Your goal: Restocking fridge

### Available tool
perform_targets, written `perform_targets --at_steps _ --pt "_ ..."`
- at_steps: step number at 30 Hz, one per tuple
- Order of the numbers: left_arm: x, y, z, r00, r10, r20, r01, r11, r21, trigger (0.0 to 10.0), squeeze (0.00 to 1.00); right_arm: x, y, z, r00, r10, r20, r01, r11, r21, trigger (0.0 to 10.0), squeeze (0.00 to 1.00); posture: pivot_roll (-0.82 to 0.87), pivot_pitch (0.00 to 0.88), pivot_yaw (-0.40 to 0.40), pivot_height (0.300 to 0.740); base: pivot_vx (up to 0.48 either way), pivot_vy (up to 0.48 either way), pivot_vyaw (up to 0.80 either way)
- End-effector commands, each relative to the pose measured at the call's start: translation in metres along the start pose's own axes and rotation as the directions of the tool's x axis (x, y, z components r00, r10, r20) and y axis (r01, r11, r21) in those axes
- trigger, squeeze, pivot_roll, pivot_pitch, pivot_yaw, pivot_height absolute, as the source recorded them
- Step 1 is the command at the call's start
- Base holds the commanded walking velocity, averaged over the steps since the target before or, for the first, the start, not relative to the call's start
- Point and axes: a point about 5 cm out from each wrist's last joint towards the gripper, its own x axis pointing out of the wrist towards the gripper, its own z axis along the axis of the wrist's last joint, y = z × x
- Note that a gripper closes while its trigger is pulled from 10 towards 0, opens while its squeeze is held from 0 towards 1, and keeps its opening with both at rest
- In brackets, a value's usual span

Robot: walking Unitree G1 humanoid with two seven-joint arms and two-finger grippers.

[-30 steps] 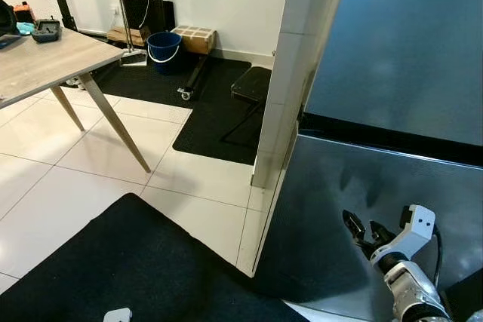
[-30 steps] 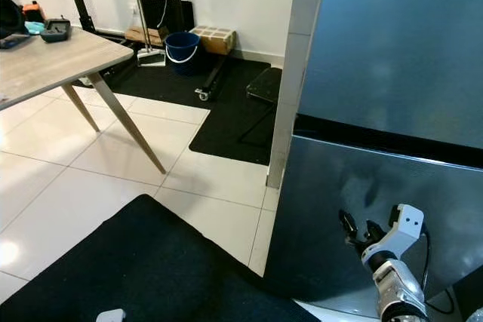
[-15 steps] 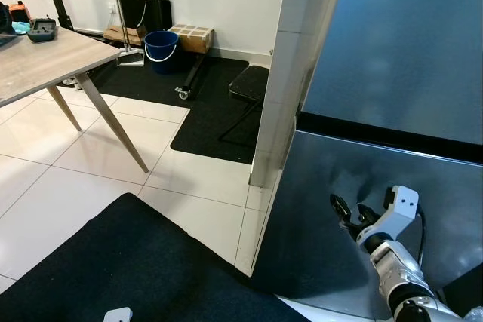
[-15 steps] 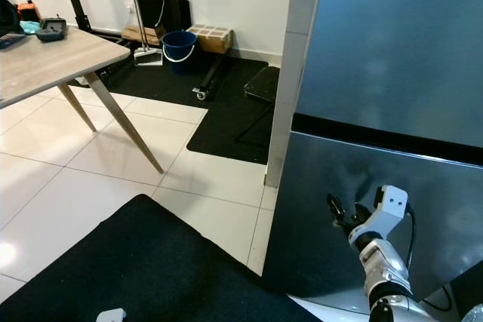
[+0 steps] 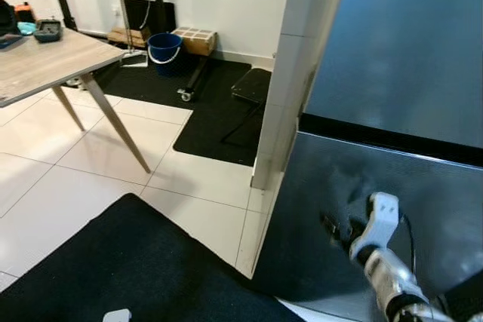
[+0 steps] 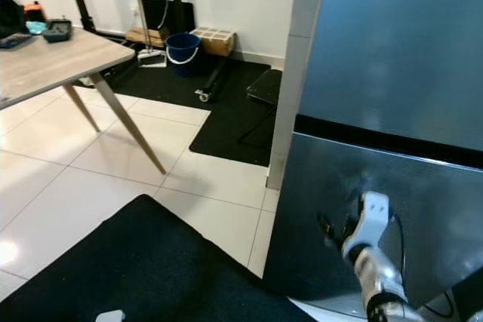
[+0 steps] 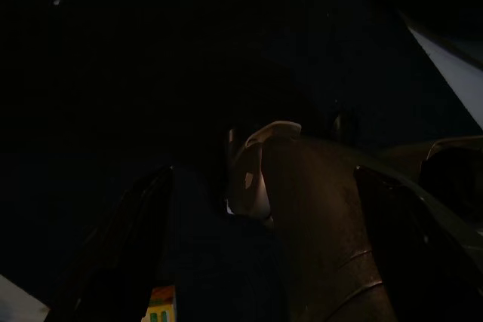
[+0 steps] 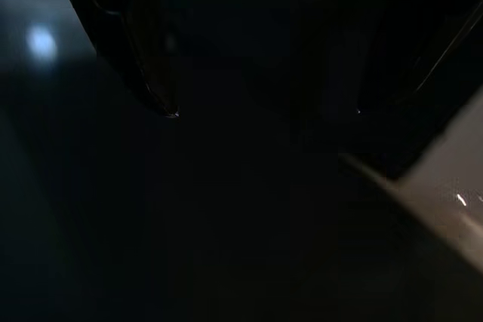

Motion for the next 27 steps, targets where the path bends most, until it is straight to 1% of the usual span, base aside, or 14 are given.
perform_targets --at_steps 1,2,3,5,6,7,8,9,10,12,14,17,18,27 --pt "0.001 -0.005 -0.003 1.000 -0.009 -0.011 0.009 1.000 0.005 10.0 0.00 -0.011 -0.012 -0.021 0.994 -0.052 -0.096 0.049 0.998 -0.029 10.0 0.00 0.02 0.000 -0.057 0.740 0.000 0.000 0.00" --pt "0.001 -0.006 -0.002 1.000 -0.012 -0.010 0.012 1.000 0.005 10.0 0.00 -0.021 -0.019 -0.038 0.983 -0.089 -0.162 0.081 0.995 -0.056 10.0 0.00 0.02 0.000 -0.058 0.740 0.000 0.000 0.00" --pt "0.002 -0.006 -0.002 1.000 -0.013 -0.010 0.013 1.000 0.005 10.0 0.00 -0.025 -0.021 -0.043 0.978 -0.102 -0.184 0.091 0.993 -0.070 10.0 0.00 0.02 0.000 -0.058 0.740 0.000 0.000 0.00" --pt "0.002 -0.006 -0.002 1.000 -0.013 -0.010 0.013 1.000 0.005 10.0 0.00 -0.025 -0.021 -0.043 0.978 -0.102 -0.184 0.091 0.993 -0.070 10.0 0.00 0.02 0.000 -0.058 0.740 0.000 0.000 0.00" --pt "0.002 -0.008 -0.001 1.000 -0.016 -0.007 0.016 1.000 0.006 10.0 0.00 -0.035 -0.027 -0.058 0.961 -0.130 -0.244 0.107 0.988 -0.107 10.0 0.00 0.02 0.000 -0.058 0.740 0.000 0.000 0.00" --pt "0.003 -0.008 -0.001 1.000 -0.016 -0.008 0.016 1.000 0.006 10.0 0.00 -0.039 -0.029 -0.065 0.953 -0.137 -0.271 0.107 0.987 -0.123 10.0 0.00 0.02 0.000 -0.058 0.740 0.000 0.000 0.62" --pt "0.003 -0.008 -0.001 1.000 -0.016 -0.008 0.016 1.000 0.006 10.0 0.00 -0.039 -0.029 -0.065 0.953 -0.137 -0.271 0.107 0.987 -0.123 10.0 0.00 0.02 0.000 -0.058 0.740 0.000 0.000 0.62" --pt "0.003 -0.008 0.000 1.000 -0.016 -0.009 0.016 1.000 0.007 10.0 0.00 -0.046 -0.031 -0.075 0.935 -0.152 -0.319 0.106 0.982 -0.155 10.0 0.00 0.02 0.000 -0.057 0.740 0.000 0.000 0.79" --pt "0.003 -0.008 0.000 1.000 -0.016 -0.009 0.016 1.000 0.007 10.0 0.00 -0.046 -0.031 -0.075 0.935 -0.152 -0.319 0.106 0.982 -0.155 10.0 0.00 0.02 0.000 -0.057 0.740 0.000 0.000 0.79" --pt "0.003 -0.008 0.000 1.000 -0.016 -0.011 0.016 1.000 0.009 10.0 0.00 -0.053 -0.034 -0.085 0.917 -0.173 -0.360 0.110 0.976 -0.189 10.0 0.00 0.02 0.000 -0.056 0.740 0.000 0.000 0.79" --pt "0.003 -0.008 0.000 1.000 -0.015 -0.012 0.015 1.000 0.011 10.0 0.00 -0.060 -0.036 -0.094 0.899 -0.191 -0.394 0.119 0.972 -0.201 10.0 0.00 0.02 0.000 -0.054 0.740 0.000 0.000 0.79" --pt "0.003 -0.008 0.000 1.000 -0.013 -0.015 0.013 1.000 0.013 10.0 0.00 -0.065 -0.037 -0.100 0.886 -0.201 -0.418 0.118 0.969 -0.217 10.0 0.00 0.02 0.000 -0.054 0.740 0.000 0.000 0.78" --pt "0.003 -0.007 0.000 1.000 -0.012 -0.017 0.012 1.000 0.015 10.0 0.00 -0.069 -0.039 -0.105 0.875 -0.209 -0.437 0.119 0.967 -0.225 10.0 0.00 0.02 0.000 -0.054 0.740 0.000 0.000 0.78" --pt "0.003 -0.008 -0.001 1.000 -0.010 -0.025 0.010 1.000 0.021 10.0 0.00 -0.080 -0.041 -0.117 0.844 -0.223 -0.488 0.106 0.961 -0.256 10.0 0.00 0.02 0.000 -0.054 0.740 0.000 0.000 0.78"
